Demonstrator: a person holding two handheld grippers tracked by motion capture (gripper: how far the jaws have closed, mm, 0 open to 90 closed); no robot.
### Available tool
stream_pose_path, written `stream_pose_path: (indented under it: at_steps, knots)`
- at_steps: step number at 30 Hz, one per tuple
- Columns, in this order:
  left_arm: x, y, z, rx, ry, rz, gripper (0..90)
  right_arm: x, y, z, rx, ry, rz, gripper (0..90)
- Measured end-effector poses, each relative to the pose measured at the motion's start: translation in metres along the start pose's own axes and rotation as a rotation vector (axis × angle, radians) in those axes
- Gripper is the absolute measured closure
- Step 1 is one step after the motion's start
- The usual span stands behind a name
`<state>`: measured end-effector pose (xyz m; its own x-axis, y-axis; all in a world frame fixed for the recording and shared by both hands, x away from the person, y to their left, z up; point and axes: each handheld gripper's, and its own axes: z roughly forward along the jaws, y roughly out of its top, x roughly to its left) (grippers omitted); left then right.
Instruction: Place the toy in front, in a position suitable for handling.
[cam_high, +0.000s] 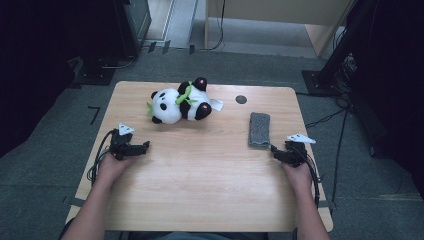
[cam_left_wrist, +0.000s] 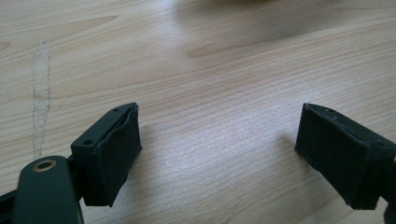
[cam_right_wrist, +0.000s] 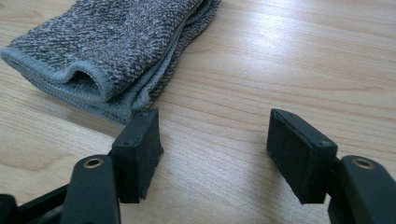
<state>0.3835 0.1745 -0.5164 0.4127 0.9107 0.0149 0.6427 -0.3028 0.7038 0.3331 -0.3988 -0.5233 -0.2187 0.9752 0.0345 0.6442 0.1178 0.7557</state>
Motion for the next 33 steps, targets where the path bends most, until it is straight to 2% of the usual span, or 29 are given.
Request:
stream_pose_path:
  at_steps: [5, 9, 14, 15, 16, 19, 20, 21, 22, 23, 24, 26, 31, 32, 33]
  knots:
    - [-0.001, 0.000, 0.000, 0.001, 0.006, -0.007, 13.4, 0.001, 0.000, 0.001, 0.017, 0.006, -0.008, 21.5]
    - [-0.001, 0.000, 0.000, 0.000, 0.006, -0.007, 13.4, 0.002, 0.000, 0.002, 0.028, -0.019, 0.012, 15.2]
    - [-0.003, 0.000, -0.001, -0.008, 0.018, -0.014, 15.4, 0.001, 0.000, 0.002, 0.032, -0.027, 0.019, 13.1]
    - [-0.004, 0.000, -0.003, -0.011, 0.009, -0.012, 25.5, 0.001, 0.000, 0.002, 0.033, -0.028, 0.021, 13.0]
    - [-0.005, 0.001, -0.004, -0.010, 0.007, -0.006, 31.2, 0.001, 0.000, 0.002, 0.034, -0.028, 0.021, 13.0]
    - [-0.007, 0.003, -0.004, -0.001, 0.006, 0.017, 34.0, 0.002, -0.001, 0.001, 0.035, -0.032, 0.027, 12.0]
    - [-0.008, 0.007, -0.006, -0.001, -0.022, 0.028, 34.0, 0.002, -0.001, 0.001, 0.036, -0.035, 0.030, 11.4]
    - [-0.008, 0.009, -0.008, -0.002, -0.041, 0.012, 35.4, 0.002, -0.001, 0.000, 0.038, -0.036, 0.031, 10.8]
    - [-0.008, 0.009, -0.008, -0.002, -0.041, 0.012, 38.6, 0.002, -0.001, 0.000, 0.038, -0.036, 0.031, 10.8]
    - [-0.008, 0.013, -0.012, -0.022, -0.069, 0.000, 38.4, 0.002, -0.001, 0.000, 0.040, -0.039, 0.032, 10.4]
    - [-0.008, 0.013, -0.012, -0.022, -0.069, 0.000, 38.3, 0.002, -0.001, 0.000, 0.040, -0.039, 0.032, 10.4]
    - [-0.009, 0.020, -0.017, -0.053, -0.102, -0.012, 37.7, 0.002, -0.001, 0.000, 0.039, -0.039, 0.032, 10.3]
    - [-0.015, 0.041, -0.020, -0.046, -0.116, 0.025, 38.6, 0.002, -0.001, 0.000, 0.040, -0.039, 0.030, 10.3]
    - [-0.015, 0.041, -0.020, -0.046, -0.116, 0.025, 38.7, 0.002, -0.001, 0.000, 0.040, -0.039, 0.030, 10.3]
    - [-0.018, 0.049, -0.021, -0.043, -0.124, 0.036, 38.6, 0.002, -0.001, 0.001, 0.040, -0.040, 0.031, 9.7]
